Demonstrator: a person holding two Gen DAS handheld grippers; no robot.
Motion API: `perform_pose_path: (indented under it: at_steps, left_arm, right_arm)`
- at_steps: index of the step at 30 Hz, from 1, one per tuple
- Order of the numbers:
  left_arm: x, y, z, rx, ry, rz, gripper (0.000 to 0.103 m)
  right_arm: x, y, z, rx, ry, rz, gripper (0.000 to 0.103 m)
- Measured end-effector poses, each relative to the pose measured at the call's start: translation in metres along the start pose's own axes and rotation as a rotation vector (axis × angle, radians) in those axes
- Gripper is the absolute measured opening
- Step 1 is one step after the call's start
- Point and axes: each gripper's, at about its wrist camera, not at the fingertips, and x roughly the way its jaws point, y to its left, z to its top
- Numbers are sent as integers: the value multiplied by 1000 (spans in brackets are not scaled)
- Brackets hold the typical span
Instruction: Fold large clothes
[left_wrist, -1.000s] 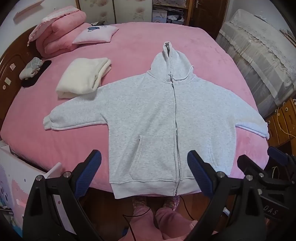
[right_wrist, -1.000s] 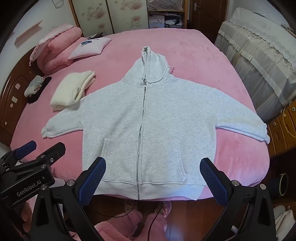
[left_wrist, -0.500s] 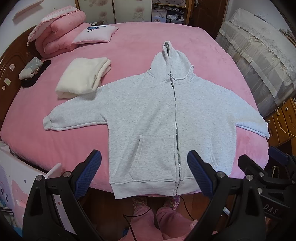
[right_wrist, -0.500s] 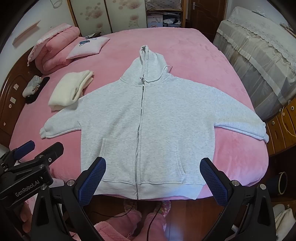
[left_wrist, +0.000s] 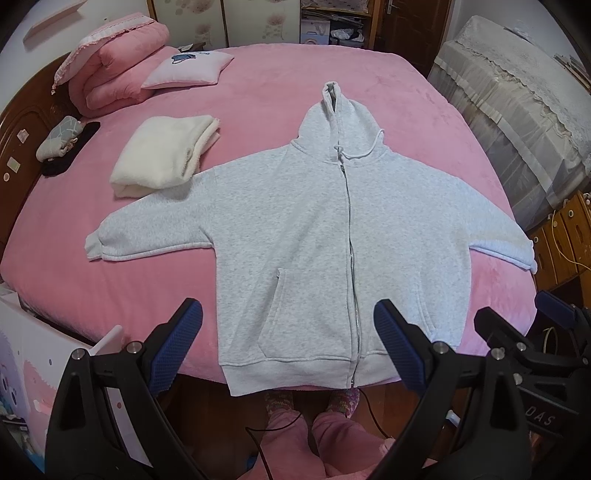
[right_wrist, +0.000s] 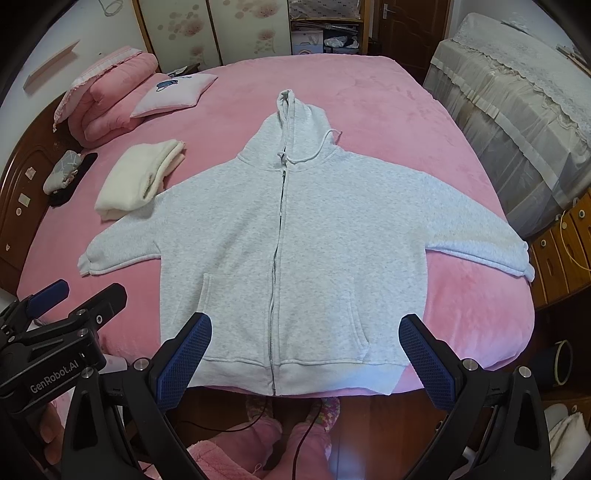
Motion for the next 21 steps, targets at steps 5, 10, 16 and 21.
perform_pose_path:
  at_steps: [5, 10, 16, 21]
  left_arm:
    - [-1, 1, 0, 3, -1, -3, 93]
    - [-1, 1, 0, 2, -2, -2, 93]
    - [-1, 2, 1, 1, 2, -4, 93]
    - [-1, 1, 0, 6, 1, -2, 93]
  right_arm:
    - [0, 0, 0, 0, 0, 0, 103]
    - [0, -1, 0, 0, 1, -1, 103]
    - [0, -1, 0, -1, 2, -1, 103]
    - [-2, -1, -2, 5, 1, -6, 103]
